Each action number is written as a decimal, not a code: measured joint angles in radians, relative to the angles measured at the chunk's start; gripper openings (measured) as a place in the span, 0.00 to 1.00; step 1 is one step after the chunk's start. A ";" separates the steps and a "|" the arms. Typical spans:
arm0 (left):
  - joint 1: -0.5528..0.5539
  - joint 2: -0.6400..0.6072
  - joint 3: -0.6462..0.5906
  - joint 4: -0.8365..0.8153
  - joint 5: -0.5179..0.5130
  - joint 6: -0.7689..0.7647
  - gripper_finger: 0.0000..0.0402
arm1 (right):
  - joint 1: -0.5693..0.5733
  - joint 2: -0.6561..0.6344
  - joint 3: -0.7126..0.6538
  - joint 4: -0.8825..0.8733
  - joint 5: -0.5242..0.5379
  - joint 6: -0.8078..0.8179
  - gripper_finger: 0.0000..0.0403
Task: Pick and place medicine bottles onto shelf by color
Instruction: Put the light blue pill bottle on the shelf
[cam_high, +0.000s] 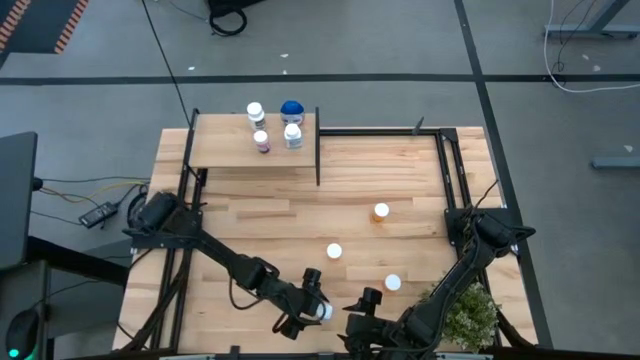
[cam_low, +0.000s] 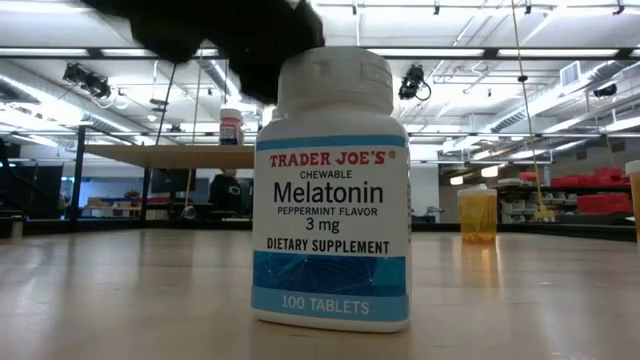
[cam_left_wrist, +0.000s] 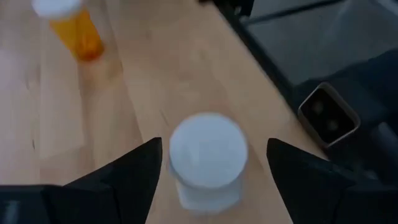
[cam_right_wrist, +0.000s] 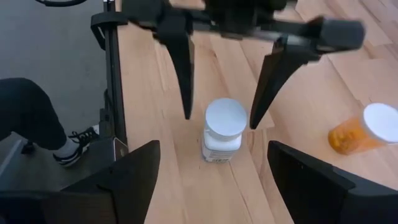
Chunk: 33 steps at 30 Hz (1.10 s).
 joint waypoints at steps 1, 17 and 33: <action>0.000 0.004 0.000 -0.006 0.000 0.000 0.74 | 0.000 0.000 0.000 0.000 0.000 0.000 0.76; 0.000 0.008 0.002 0.019 -0.027 -0.024 0.74 | 0.000 0.000 0.000 0.000 0.003 -0.001 0.76; 0.000 0.008 0.002 0.012 -0.030 -0.036 0.53 | 0.000 0.000 0.000 0.000 0.003 -0.001 0.76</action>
